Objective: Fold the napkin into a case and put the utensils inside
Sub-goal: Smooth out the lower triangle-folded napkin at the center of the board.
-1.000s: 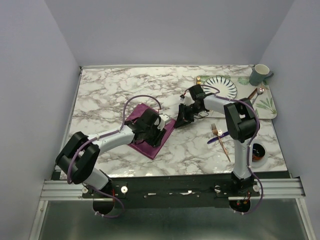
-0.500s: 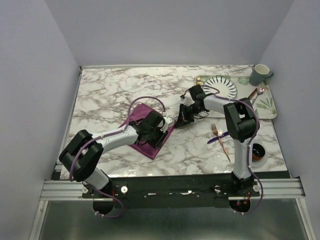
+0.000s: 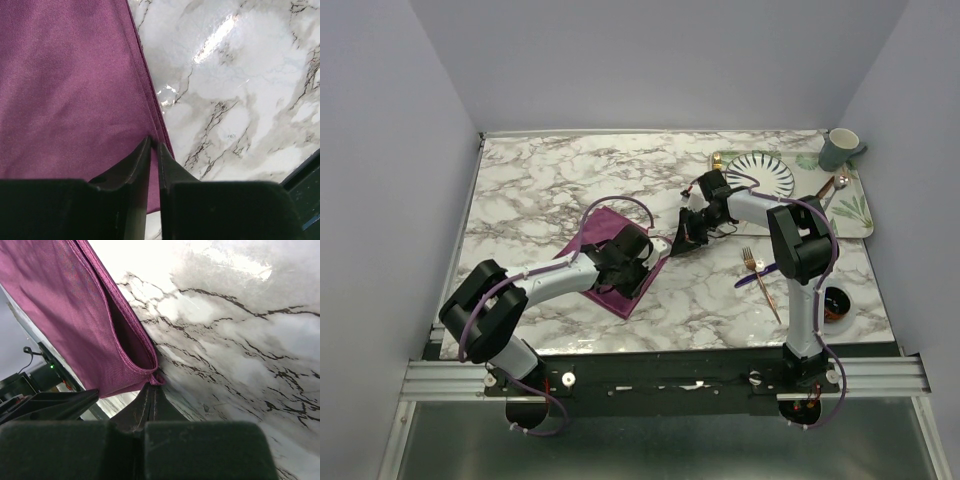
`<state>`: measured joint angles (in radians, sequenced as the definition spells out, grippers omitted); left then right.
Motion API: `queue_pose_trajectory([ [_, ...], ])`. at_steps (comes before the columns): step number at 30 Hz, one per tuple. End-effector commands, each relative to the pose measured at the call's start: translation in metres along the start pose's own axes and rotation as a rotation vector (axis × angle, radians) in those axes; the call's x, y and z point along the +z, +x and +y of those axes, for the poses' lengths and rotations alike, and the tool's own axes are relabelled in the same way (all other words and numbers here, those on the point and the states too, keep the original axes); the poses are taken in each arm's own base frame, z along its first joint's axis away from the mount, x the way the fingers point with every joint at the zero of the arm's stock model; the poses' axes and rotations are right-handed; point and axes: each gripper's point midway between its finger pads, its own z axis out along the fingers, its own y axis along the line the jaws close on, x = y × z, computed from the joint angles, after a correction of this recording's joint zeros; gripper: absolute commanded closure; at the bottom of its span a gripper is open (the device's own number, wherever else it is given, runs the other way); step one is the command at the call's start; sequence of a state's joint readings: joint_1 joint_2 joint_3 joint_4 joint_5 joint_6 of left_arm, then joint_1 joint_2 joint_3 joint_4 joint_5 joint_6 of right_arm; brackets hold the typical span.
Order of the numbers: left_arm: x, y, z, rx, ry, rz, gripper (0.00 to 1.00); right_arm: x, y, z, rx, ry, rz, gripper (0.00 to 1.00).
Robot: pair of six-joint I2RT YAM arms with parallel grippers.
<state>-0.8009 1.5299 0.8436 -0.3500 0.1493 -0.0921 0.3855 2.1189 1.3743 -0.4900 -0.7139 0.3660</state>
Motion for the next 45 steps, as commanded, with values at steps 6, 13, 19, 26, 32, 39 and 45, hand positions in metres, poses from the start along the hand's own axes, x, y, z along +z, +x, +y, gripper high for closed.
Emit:
queue_pose_trajectory([
  [6,-0.005,0.008,0.000,0.020,-0.012,0.030,0.91,0.010,0.003,-0.020,0.018,0.050,0.006,0.99],
  [13,-0.008,0.006,-0.004,0.019,-0.004,0.024,0.95,0.011,0.003,-0.022,0.019,0.057,0.008,0.99],
  [19,-0.010,0.005,-0.005,0.017,-0.004,0.027,0.96,0.011,0.002,-0.022,0.022,0.058,0.006,0.99],
  [26,-0.011,0.005,-0.009,0.006,0.009,0.042,0.97,0.010,0.001,-0.022,0.018,0.059,0.002,0.99],
  [32,-0.009,0.006,-0.009,-0.003,0.008,0.057,0.97,0.010,0.000,-0.021,0.013,0.057,-0.001,0.99],
  [39,-0.011,0.006,-0.011,-0.013,0.017,0.067,0.97,0.010,-0.001,-0.021,0.012,0.057,-0.001,0.99],
  [45,-0.008,0.009,-0.014,-0.024,0.036,0.095,0.97,0.009,-0.002,-0.019,0.007,0.056,-0.004,0.99],
])
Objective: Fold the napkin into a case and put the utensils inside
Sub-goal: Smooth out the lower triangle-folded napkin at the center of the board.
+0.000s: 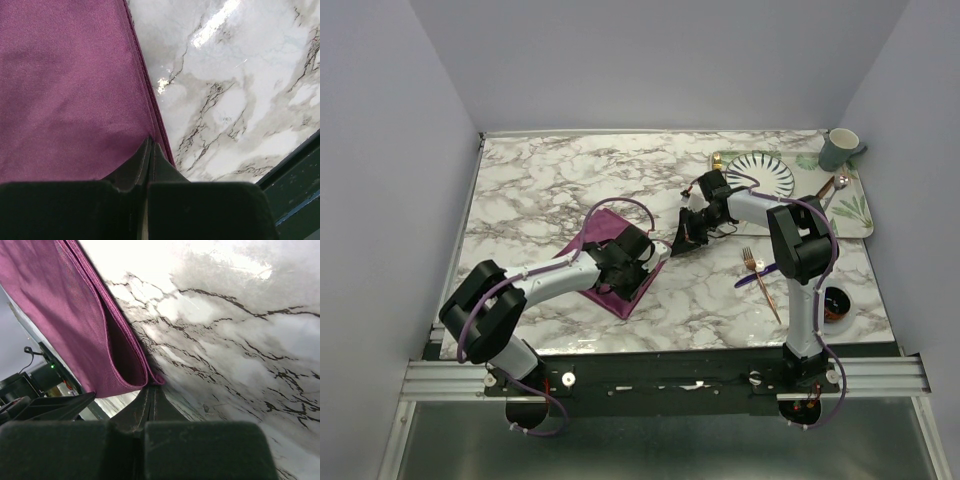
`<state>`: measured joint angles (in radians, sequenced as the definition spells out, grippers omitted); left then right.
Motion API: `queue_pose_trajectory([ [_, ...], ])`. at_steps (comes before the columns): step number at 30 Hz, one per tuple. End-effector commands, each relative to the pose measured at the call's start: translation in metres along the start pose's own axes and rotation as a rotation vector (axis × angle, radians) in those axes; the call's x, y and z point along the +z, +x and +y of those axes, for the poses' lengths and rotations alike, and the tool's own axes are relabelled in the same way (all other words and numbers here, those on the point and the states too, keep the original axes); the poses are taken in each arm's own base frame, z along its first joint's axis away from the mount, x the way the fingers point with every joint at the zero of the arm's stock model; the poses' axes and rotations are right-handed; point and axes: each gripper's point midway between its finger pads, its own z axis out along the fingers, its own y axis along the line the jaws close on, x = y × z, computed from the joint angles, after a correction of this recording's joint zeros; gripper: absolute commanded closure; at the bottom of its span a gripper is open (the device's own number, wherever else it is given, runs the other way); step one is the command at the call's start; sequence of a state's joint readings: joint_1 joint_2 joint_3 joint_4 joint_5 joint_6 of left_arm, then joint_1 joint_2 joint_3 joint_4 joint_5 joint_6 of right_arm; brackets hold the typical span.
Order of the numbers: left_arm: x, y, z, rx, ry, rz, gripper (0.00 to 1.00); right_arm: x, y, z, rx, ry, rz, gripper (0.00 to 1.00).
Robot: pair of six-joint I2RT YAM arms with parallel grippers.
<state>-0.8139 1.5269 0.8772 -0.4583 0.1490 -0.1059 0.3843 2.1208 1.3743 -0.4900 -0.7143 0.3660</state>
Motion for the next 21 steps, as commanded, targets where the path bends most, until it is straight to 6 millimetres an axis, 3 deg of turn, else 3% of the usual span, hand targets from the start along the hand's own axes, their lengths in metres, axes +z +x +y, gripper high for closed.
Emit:
queue_pose_trajectory([
  [1,0.0012,-0.0012,-0.0095,-0.009,0.038,0.028,0.97,0.0081,-0.0017,-0.0185,0.004,0.057,-0.005,0.99],
  [21,0.0036,0.0029,-0.0101,-0.034,0.038,0.069,0.99,0.0081,-0.0020,-0.0187,0.001,0.062,-0.008,0.99],
])
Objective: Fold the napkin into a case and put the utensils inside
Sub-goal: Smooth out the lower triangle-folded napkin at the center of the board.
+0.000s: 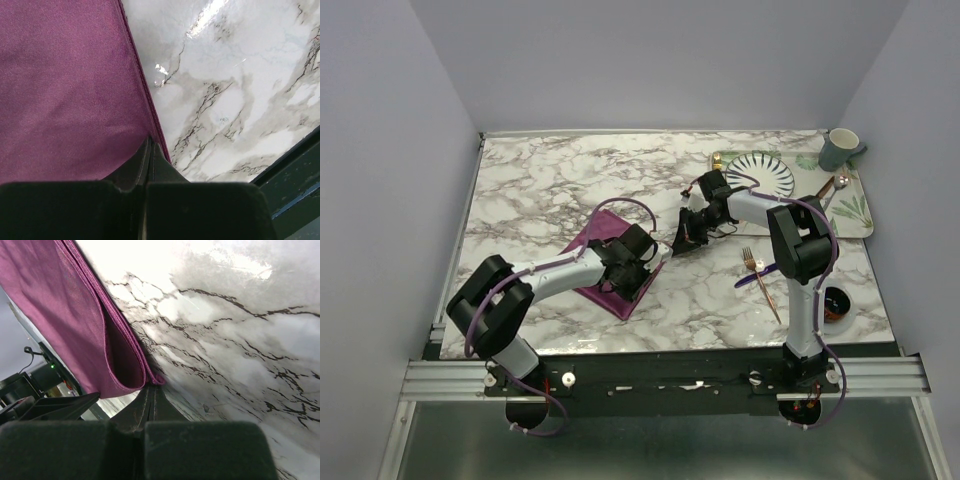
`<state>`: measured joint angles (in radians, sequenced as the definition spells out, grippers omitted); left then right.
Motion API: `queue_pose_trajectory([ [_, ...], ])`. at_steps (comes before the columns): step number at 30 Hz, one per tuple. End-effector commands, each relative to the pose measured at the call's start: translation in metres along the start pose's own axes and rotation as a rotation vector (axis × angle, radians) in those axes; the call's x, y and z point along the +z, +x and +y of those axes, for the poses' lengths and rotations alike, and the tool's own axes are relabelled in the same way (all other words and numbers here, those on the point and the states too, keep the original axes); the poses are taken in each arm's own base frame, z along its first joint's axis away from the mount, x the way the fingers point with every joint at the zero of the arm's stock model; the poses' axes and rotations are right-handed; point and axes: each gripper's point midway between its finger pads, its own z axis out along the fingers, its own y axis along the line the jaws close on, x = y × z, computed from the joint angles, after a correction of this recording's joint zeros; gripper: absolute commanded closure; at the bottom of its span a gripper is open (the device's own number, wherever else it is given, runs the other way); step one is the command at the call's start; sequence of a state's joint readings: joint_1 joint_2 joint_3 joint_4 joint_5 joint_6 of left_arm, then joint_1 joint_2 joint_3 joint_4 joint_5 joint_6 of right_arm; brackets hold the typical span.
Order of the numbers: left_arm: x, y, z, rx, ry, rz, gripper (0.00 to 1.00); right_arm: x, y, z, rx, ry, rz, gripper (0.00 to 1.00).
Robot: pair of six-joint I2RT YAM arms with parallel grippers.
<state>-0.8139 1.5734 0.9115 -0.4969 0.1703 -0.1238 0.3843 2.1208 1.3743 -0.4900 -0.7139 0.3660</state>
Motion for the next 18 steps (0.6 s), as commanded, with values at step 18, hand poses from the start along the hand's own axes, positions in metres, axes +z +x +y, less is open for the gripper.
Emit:
queue_pose_trajectory([
  [18,-0.0064,-0.0013,-0.0103,-0.011,0.053,0.016,0.68,0.0024,-0.0064,-0.0131,-0.036,0.053,-0.024,0.99],
])
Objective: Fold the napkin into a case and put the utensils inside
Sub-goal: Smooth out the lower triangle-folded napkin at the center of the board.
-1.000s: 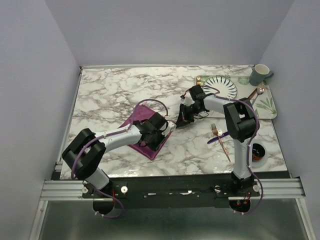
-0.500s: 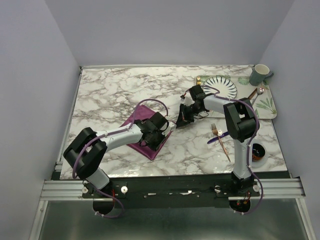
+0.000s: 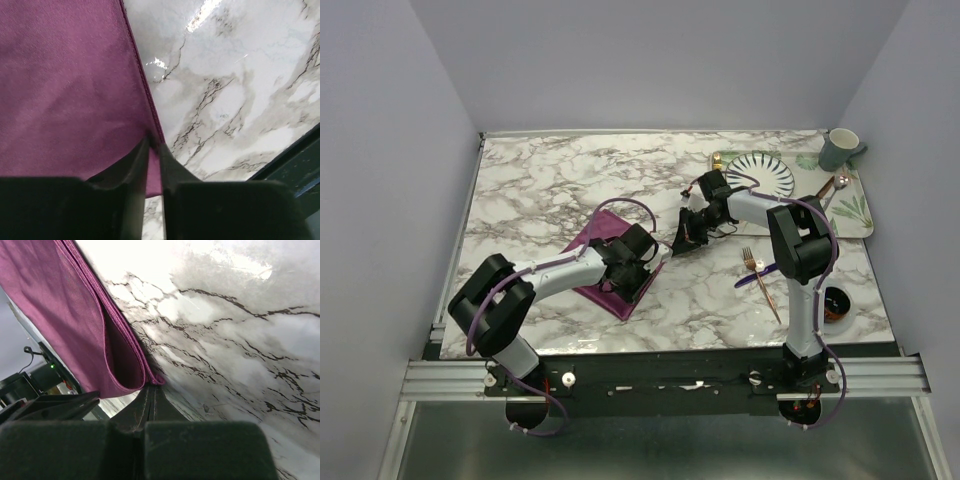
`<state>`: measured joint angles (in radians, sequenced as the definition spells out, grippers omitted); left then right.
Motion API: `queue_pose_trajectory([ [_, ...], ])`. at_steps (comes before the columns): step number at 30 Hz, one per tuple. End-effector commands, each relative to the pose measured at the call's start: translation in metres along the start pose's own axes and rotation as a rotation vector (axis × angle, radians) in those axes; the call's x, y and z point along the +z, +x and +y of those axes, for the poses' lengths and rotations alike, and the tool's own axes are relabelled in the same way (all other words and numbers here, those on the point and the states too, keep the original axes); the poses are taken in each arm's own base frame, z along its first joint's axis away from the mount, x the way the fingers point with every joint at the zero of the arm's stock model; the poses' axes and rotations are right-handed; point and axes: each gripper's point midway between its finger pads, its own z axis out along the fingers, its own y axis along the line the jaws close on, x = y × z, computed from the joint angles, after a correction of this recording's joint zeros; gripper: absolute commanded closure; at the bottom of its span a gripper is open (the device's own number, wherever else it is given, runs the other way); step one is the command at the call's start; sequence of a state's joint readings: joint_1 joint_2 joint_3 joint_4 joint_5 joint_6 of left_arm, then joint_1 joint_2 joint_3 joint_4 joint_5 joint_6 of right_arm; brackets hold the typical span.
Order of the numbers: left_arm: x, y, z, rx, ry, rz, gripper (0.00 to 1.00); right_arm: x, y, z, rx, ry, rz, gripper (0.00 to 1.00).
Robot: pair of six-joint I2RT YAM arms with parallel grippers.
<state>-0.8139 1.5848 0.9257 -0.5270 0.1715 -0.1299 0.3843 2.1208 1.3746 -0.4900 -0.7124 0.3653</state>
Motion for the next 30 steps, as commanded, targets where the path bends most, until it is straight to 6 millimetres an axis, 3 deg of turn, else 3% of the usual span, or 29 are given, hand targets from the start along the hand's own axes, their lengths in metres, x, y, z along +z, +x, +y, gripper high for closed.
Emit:
queue_pose_trajectory([
  [1,-0.015,-0.011,-0.012,-0.001,0.069,-0.050,0.65,0.002,-0.006,-0.012,-0.039,0.049,-0.022,0.99],
  [3,-0.026,-0.020,-0.007,-0.041,0.105,-0.119,0.55,0.000,-0.006,-0.007,-0.050,0.032,-0.022,0.95],
  [4,-0.042,-0.030,-0.013,-0.044,0.151,-0.183,0.53,-0.001,-0.007,-0.005,-0.054,0.026,-0.024,0.93],
  [5,-0.051,-0.036,-0.002,-0.077,0.154,-0.224,0.48,-0.002,-0.005,-0.003,-0.055,0.016,-0.018,0.89],
  [8,-0.084,-0.054,0.005,-0.098,0.230,-0.360,0.35,-0.009,-0.004,0.008,-0.071,-0.010,-0.019,0.79],
  [10,-0.105,-0.062,0.032,-0.158,0.225,-0.443,0.30,-0.017,-0.005,0.018,-0.090,-0.035,-0.029,0.74],
  [12,-0.119,-0.064,0.036,-0.168,0.296,-0.483,0.29,-0.023,-0.002,0.022,-0.111,-0.041,-0.026,0.63],
  [13,-0.125,-0.064,0.055,-0.214,0.287,-0.508,0.29,-0.026,-0.001,0.025,-0.121,-0.043,-0.027,0.60],
  [14,-0.129,-0.063,0.055,-0.218,0.331,-0.518,0.30,-0.031,0.002,0.028,-0.127,-0.040,-0.022,0.54],
  [16,-0.130,-0.058,0.076,-0.282,0.337,-0.529,0.30,-0.035,0.004,0.027,-0.160,-0.026,-0.020,0.50],
  [21,-0.121,-0.047,0.099,-0.388,0.399,-0.519,0.35,-0.038,0.013,0.027,-0.146,-0.024,0.010,0.34],
  [25,-0.111,-0.042,0.110,-0.451,0.441,-0.522,0.39,-0.026,0.007,0.027,-0.067,-0.056,0.021,0.33],
  [30,-0.103,-0.033,0.128,-0.548,0.463,-0.503,0.43,-0.008,-0.005,0.015,-0.008,-0.046,0.022,0.40],
])
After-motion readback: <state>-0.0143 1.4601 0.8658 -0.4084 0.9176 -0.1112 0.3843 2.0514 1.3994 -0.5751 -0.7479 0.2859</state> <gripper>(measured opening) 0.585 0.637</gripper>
